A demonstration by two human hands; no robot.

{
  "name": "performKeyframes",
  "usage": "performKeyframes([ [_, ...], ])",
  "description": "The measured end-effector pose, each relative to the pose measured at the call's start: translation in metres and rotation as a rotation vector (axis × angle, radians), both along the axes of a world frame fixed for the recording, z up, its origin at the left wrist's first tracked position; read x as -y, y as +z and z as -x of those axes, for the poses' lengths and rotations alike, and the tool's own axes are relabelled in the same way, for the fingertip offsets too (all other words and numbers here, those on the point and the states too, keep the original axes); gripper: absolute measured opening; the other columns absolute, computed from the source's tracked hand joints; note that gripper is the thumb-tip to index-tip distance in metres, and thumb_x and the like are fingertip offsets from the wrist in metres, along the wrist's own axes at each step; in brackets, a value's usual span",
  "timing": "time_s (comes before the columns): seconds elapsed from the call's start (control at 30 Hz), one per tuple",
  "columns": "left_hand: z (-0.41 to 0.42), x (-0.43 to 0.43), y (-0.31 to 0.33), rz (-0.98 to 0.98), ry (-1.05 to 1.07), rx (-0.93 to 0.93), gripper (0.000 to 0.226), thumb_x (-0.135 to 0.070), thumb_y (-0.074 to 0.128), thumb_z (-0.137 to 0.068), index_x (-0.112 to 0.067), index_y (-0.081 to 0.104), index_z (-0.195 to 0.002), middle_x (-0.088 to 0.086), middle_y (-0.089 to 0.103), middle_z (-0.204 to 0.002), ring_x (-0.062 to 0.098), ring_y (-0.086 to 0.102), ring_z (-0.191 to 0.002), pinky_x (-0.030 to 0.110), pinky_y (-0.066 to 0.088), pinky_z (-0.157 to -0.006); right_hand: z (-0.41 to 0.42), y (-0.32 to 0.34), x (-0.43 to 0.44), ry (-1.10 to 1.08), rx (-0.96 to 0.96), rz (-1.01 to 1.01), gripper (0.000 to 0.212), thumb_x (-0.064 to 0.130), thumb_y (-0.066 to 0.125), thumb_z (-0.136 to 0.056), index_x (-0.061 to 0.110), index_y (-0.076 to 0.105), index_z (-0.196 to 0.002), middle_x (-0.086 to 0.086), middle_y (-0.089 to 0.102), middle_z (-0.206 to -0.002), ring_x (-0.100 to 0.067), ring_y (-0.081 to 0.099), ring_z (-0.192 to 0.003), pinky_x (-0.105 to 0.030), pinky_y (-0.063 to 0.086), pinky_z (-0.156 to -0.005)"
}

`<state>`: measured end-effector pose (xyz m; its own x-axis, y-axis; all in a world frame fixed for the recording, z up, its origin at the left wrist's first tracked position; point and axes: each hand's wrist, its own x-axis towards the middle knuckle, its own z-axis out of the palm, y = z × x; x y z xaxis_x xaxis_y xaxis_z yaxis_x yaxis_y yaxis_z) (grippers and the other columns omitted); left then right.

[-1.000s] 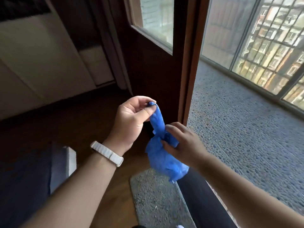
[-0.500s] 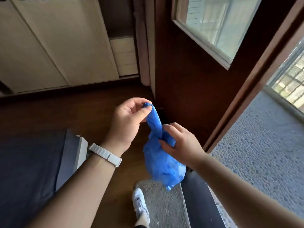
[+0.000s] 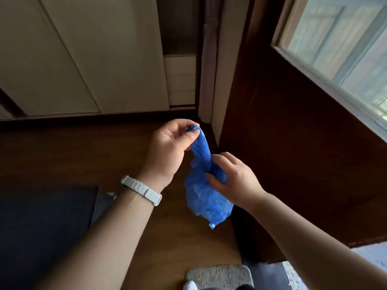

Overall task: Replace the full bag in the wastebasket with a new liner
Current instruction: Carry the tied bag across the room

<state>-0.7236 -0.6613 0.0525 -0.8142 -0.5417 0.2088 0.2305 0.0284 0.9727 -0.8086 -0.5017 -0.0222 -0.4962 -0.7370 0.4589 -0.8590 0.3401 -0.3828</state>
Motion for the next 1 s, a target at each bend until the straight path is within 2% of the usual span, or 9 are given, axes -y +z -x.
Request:
performKeyframes([
  [0.13, 0.02, 0.042, -0.003, -0.009, 0.012, -0.027, 0.019, -0.002, 0.061, -0.09, -0.019, 0.069, -0.088, -0.004, 0.068, -0.081, 0.012, 0.063, -0.081, 0.023, 0.052, -0.07, 0.03, 0.001, 0.045, 0.058, 0.018, -0.01, 0.041, 0.04, 0.062, -0.085, 0.02, 0.054, -0.121, 0.001, 0.06, -0.106, -0.02, 0.063, -0.084, -0.037, 0.056, -0.063],
  [0.33, 0.044, 0.104, -0.017, -0.048, 0.132, 0.024, 0.021, -0.002, 0.06, -0.09, -0.02, 0.069, -0.086, -0.005, 0.067, -0.079, 0.01, 0.061, -0.078, 0.022, 0.051, -0.068, 0.072, -0.016, 0.124, 0.176, 0.081, -0.014, 0.04, 0.04, 0.061, -0.085, 0.019, 0.057, -0.118, 0.002, 0.06, -0.102, -0.021, 0.063, -0.083, -0.036, 0.055, -0.065],
  [0.43, 0.057, 0.137, -0.024, -0.045, 0.233, 0.049, 0.015, -0.009, 0.065, -0.086, -0.023, 0.071, -0.085, 0.0, 0.066, -0.081, 0.014, 0.061, -0.079, 0.027, 0.05, -0.069, 0.098, -0.027, 0.168, 0.253, 0.114, -0.012, 0.039, 0.04, 0.061, -0.085, 0.021, 0.056, -0.119, 0.003, 0.06, -0.101, -0.02, 0.062, -0.084, -0.037, 0.055, -0.066],
  [0.53, 0.077, 0.171, -0.027, -0.057, 0.331, 0.091, 0.011, -0.019, 0.065, -0.081, -0.028, 0.073, -0.084, -0.004, 0.068, -0.083, 0.012, 0.062, -0.081, 0.027, 0.051, -0.07, 0.129, -0.033, 0.213, 0.327, 0.125, -0.04, 0.04, 0.042, 0.06, -0.087, 0.022, 0.055, -0.121, 0.003, 0.059, -0.103, -0.017, 0.061, -0.086, -0.037, 0.056, -0.066],
  [0.7, 0.135, 0.217, -0.018, -0.061, 0.397, 0.144, 0.022, -0.007, 0.062, -0.09, -0.026, 0.072, -0.085, -0.01, 0.068, -0.08, 0.007, 0.063, -0.08, 0.023, 0.05, -0.068, 0.194, -0.029, 0.273, 0.414, 0.166, -0.037, 0.039, 0.043, 0.057, -0.087, 0.023, 0.056, -0.12, 0.005, 0.06, -0.104, -0.018, 0.062, -0.089, -0.036, 0.056, -0.069],
  [0.87, 0.202, 0.252, -0.005, -0.037, 0.412, 0.129, 0.025, -0.004, 0.062, -0.09, -0.027, 0.072, -0.084, -0.007, 0.067, -0.08, 0.007, 0.062, -0.079, 0.02, 0.05, -0.066, 0.265, -0.019, 0.321, 0.455, 0.146, -0.035, 0.04, 0.044, 0.055, -0.087, 0.022, 0.057, -0.12, 0.005, 0.06, -0.105, -0.016, 0.061, -0.088, -0.033, 0.056, -0.07],
  [1.0, 0.235, 0.28, -0.005, -0.01, 0.406, 0.157, 0.025, -0.008, 0.062, -0.091, -0.03, 0.072, -0.086, -0.008, 0.069, -0.083, 0.006, 0.064, -0.081, 0.021, 0.05, -0.068, 0.305, -0.02, 0.348, 0.456, 0.141, 0.002, 0.036, 0.035, 0.064, -0.086, 0.019, 0.058, -0.118, 0.003, 0.061, -0.103, -0.018, 0.062, -0.086, -0.033, 0.056, -0.067],
])
